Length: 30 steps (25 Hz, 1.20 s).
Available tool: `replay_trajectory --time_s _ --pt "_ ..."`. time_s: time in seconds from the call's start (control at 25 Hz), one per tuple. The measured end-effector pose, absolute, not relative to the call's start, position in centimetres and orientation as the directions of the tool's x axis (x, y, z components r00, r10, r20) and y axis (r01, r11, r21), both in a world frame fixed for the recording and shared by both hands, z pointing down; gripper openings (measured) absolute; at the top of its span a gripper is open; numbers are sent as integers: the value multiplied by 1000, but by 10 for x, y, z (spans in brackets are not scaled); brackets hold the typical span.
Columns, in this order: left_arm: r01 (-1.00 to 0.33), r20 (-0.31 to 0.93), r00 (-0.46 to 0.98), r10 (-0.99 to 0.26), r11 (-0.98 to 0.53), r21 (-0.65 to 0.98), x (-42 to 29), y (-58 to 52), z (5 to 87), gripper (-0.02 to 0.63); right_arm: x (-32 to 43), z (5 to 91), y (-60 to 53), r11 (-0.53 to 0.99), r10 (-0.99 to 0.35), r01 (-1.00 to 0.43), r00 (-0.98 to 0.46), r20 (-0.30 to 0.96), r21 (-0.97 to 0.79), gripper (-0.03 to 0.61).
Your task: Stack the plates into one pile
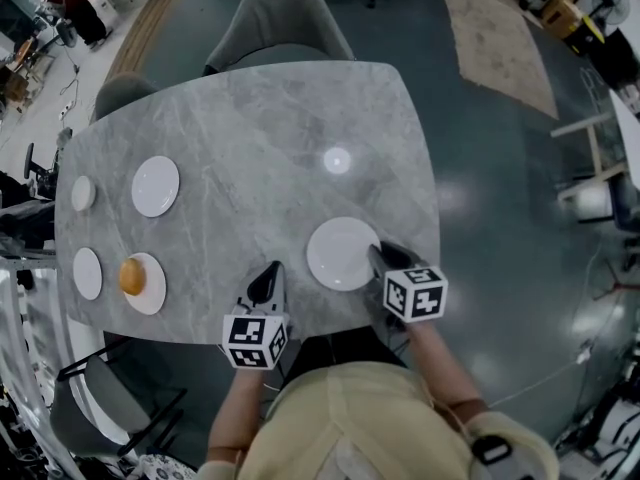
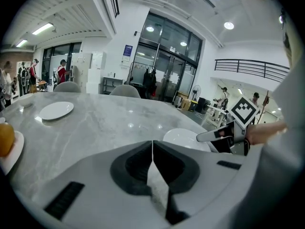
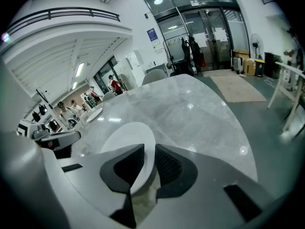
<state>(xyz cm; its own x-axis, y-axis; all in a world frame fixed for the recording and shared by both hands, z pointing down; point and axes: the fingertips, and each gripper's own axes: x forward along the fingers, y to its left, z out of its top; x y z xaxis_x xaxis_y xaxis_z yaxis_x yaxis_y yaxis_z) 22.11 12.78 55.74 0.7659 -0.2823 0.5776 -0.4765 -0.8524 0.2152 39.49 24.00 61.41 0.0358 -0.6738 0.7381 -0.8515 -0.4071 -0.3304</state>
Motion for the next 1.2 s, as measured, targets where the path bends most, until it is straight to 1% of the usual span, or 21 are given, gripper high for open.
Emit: replay_trajectory --time_s 0.28,0.52,0.72,1.0,1.04,1.12,1.2 --pt "-484 561 779 -280 -837 255 206 130 554 -12 388 589 239 -382 -732 -844 28 681 -376 46" --pt "-462 519 818 -246 -820 339 196 137 549 -12 374 562 234 -326 -792 -833 -18 610 -447 28" --pt "-446 486 839 -243 -820 359 184 143 541 -12 354 535 229 -244 -838 -832 -79 541 -499 17" --pt "-460 441 855 -272 -790 406 168 144 533 -11 330 505 218 -110 -859 -866 -164 486 -487 14" --pt "-461 435 857 -276 -786 411 166 144 532 -5 326 501 217 -91 -859 -872 -176 481 -482 14" --pt "-460 425 862 -277 -780 424 161 144 531 76 317 494 213 -51 -861 -875 -205 465 -481 14" --pt "-456 417 866 -277 -779 431 158 146 528 89 310 484 209 -13 -866 -872 -234 442 -489 14"
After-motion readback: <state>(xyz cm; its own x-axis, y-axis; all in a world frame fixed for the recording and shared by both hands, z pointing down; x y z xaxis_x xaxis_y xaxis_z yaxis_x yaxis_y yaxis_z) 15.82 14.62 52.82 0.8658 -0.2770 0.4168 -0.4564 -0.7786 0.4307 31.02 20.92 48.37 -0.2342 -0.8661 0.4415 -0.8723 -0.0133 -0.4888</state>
